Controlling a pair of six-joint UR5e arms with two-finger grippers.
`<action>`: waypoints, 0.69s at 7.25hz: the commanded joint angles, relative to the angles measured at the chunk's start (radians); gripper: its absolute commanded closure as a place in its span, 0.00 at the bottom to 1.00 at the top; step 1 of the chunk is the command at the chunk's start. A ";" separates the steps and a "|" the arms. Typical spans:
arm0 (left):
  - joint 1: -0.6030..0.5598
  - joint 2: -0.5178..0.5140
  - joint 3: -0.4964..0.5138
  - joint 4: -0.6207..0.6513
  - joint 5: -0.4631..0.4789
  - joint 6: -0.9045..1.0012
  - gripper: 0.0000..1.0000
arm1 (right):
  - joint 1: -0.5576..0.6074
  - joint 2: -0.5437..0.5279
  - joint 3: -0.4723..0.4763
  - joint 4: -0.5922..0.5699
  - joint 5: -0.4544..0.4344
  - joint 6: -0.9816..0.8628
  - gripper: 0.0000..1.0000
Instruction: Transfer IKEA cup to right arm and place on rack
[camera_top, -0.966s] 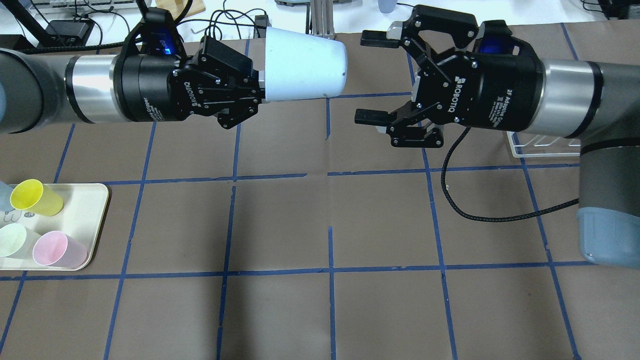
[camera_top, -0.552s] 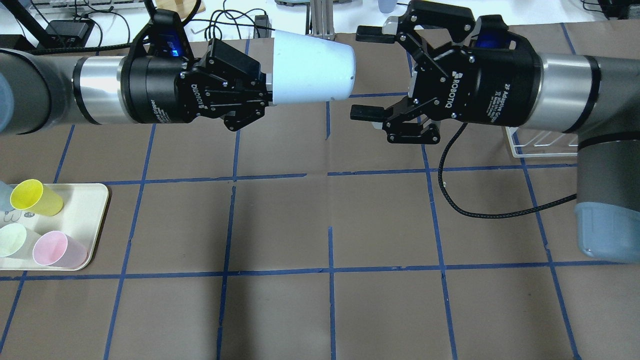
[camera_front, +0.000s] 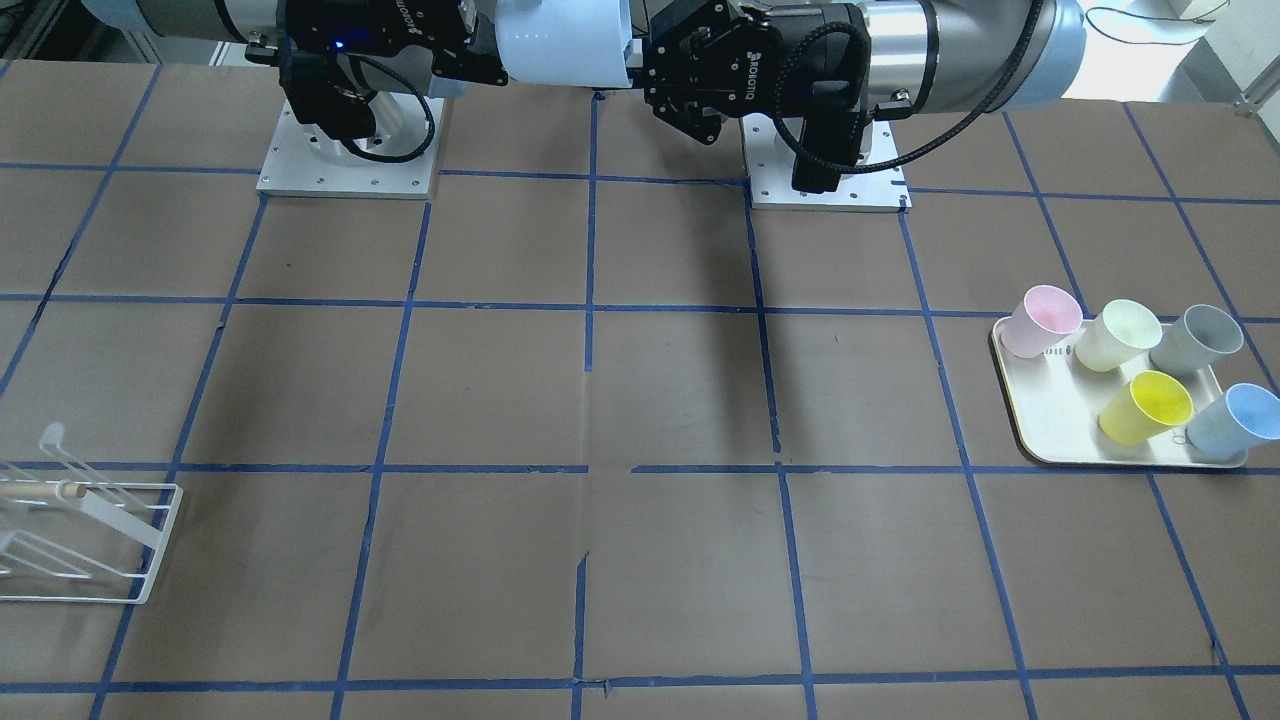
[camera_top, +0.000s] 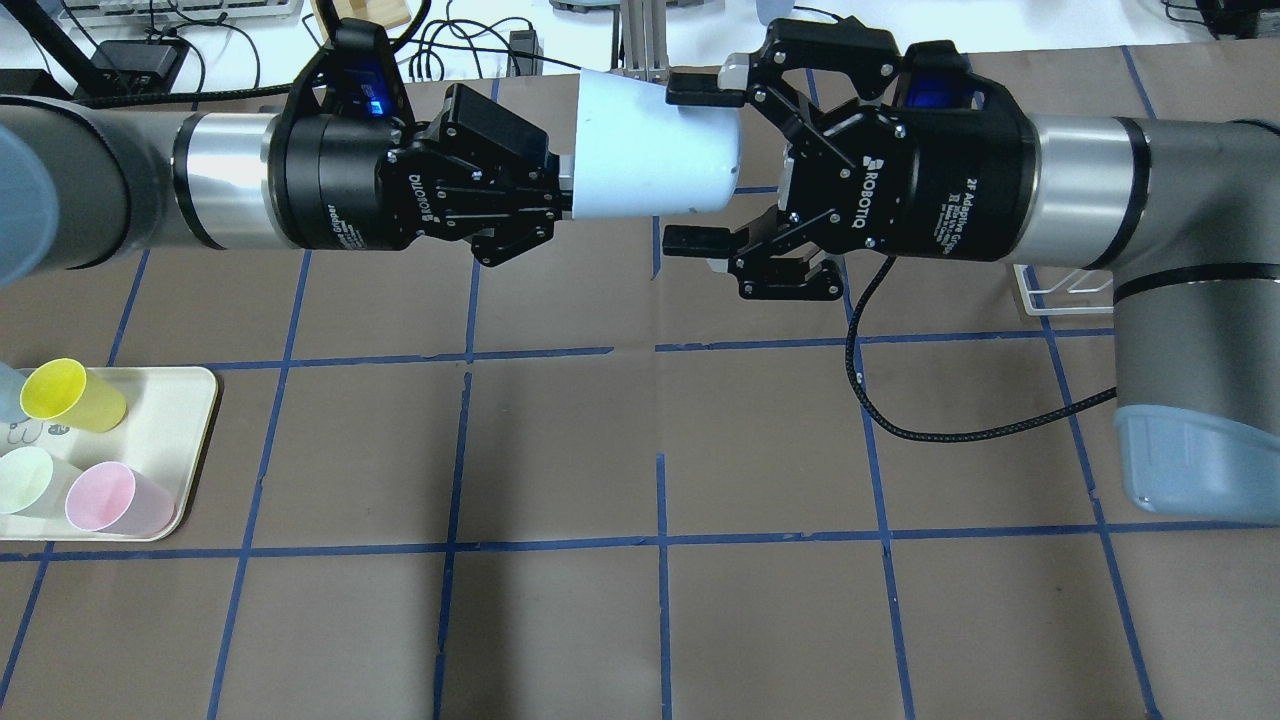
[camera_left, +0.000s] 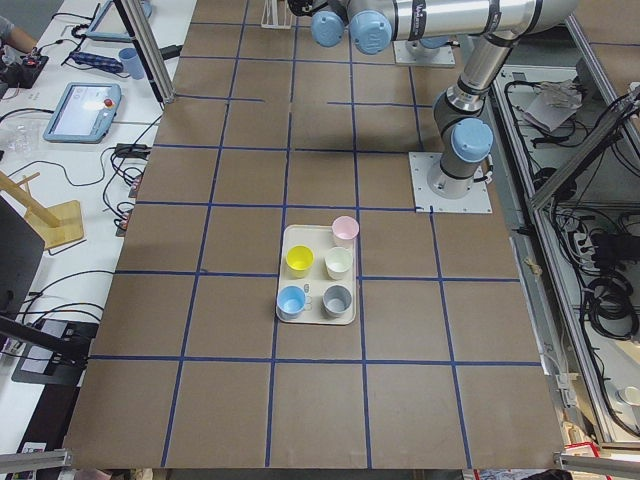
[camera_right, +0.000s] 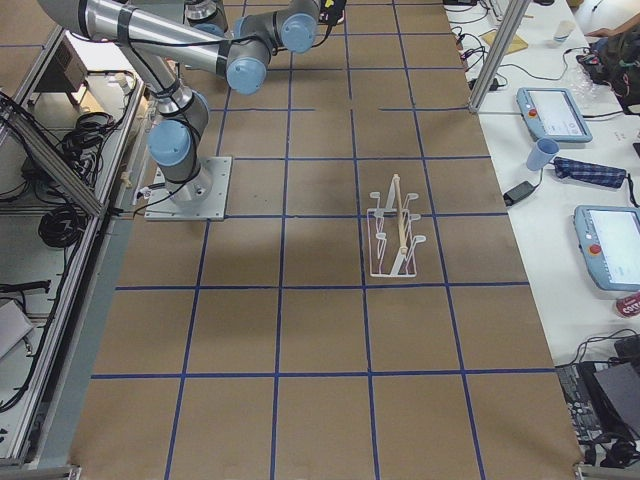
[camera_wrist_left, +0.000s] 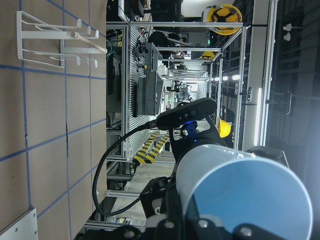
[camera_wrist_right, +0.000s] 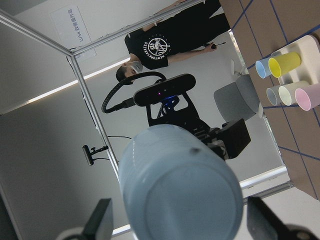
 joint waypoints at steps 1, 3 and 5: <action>-0.002 0.009 0.001 0.003 0.005 -0.018 1.00 | 0.000 0.000 0.000 0.001 0.003 0.003 0.28; -0.002 0.020 0.001 0.003 0.013 -0.045 0.94 | 0.000 -0.003 -0.002 0.003 0.005 0.007 0.36; -0.002 0.021 0.018 0.005 0.013 -0.114 0.00 | 0.000 -0.005 -0.002 0.003 0.003 0.012 0.36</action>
